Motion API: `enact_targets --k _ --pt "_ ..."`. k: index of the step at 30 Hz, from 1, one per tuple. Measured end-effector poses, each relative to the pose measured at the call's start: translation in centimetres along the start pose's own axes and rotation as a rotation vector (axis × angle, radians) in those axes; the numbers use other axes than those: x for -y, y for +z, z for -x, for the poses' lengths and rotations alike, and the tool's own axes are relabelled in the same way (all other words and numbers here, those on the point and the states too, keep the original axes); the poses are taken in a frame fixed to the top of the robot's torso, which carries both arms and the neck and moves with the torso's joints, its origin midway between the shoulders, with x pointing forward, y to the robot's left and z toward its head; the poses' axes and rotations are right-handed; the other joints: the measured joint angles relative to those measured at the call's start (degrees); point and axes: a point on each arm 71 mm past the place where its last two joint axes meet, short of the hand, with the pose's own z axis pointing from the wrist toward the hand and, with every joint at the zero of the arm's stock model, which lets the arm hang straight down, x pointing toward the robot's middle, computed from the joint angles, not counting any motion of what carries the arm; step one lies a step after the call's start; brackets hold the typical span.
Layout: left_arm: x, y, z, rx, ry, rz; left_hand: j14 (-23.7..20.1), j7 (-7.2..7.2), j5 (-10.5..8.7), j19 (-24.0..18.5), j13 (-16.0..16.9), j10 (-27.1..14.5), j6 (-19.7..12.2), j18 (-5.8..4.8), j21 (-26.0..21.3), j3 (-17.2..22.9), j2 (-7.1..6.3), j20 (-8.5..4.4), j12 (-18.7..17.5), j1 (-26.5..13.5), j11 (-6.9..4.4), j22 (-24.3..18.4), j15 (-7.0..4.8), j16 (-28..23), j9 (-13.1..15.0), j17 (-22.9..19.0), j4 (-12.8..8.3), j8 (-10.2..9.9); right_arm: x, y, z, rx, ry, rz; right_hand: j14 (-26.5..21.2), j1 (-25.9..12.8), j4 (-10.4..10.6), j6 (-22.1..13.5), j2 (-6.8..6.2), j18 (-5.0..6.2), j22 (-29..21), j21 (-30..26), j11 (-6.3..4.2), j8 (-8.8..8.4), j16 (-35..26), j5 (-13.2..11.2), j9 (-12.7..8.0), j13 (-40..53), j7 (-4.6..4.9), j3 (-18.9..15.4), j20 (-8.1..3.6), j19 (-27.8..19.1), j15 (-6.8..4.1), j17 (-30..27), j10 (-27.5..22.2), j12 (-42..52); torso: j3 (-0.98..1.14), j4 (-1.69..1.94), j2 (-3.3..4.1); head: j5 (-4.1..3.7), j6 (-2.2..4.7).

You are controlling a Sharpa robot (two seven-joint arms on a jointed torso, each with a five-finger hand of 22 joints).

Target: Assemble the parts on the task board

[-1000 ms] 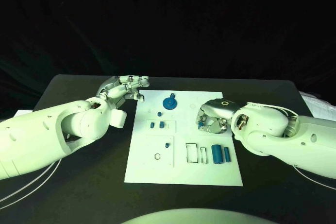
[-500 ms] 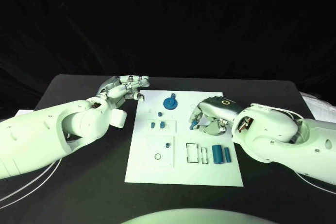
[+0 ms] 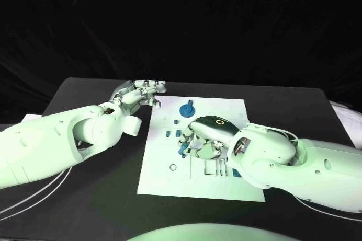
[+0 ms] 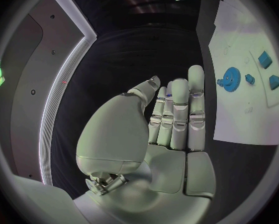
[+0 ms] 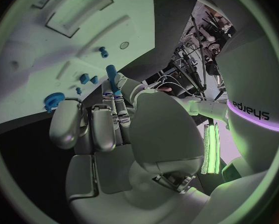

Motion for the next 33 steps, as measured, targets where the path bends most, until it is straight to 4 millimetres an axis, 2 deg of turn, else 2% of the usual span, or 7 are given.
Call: enact_targets --k 5,13,33 --pt "0.0 0.0 -0.1 -0.003 -0.001 0.000 0.0 0.00 0.00 0.0 0.0 0.0 0.0 0.00 0.0 0.0 0.00 0.00 0.0 0.0 0.00 0.0 0.00 0.0 0.0 0.0 0.0 0.0 -0.7 0.9 -1.4 -0.023 0.022 0.023 0.0 0.1 -0.1 0.0 -0.07 0.00 0.0 0.0 0.02 -0.12 0.0 0.0 0.0 0.0 0.00 0.1 0.00 0.0 0.00 0.0 0.0 -0.1 -0.02 0.12 0.00 0.52 -0.08" --pt "-0.1 0.1 -0.2 -0.006 -0.003 0.001 0.0 0.00 0.00 0.0 0.0 0.0 0.0 0.01 0.0 0.0 0.00 0.00 0.0 0.0 0.00 0.0 0.00 0.0 0.0 0.0 0.0 0.0 -0.8 1.6 -3.0 -0.066 0.033 0.032 0.0 0.1 -0.2 -0.1 -0.07 0.00 0.0 0.0 0.10 -0.34 0.0 0.2 0.0 0.0 0.04 0.2 0.00 0.0 0.00 0.0 -0.1 -0.3 0.02 -0.03 0.04 1.21 -0.34" --pt "-0.3 0.1 -0.2 -0.007 -0.004 0.004 0.0 0.00 0.00 0.0 0.0 0.0 0.0 0.00 0.0 0.0 0.00 0.00 0.0 0.0 0.00 0.0 0.00 0.0 0.0 0.0 0.0 0.0 -0.6 1.9 -4.1 -0.147 -0.015 0.023 0.0 0.1 -0.2 -0.2 -0.15 0.00 0.0 0.0 0.39 -0.27 0.0 0.2 0.1 0.0 0.26 0.1 0.01 0.0 0.01 0.0 0.0 -0.7 0.05 -0.05 0.03 1.74 -0.51"
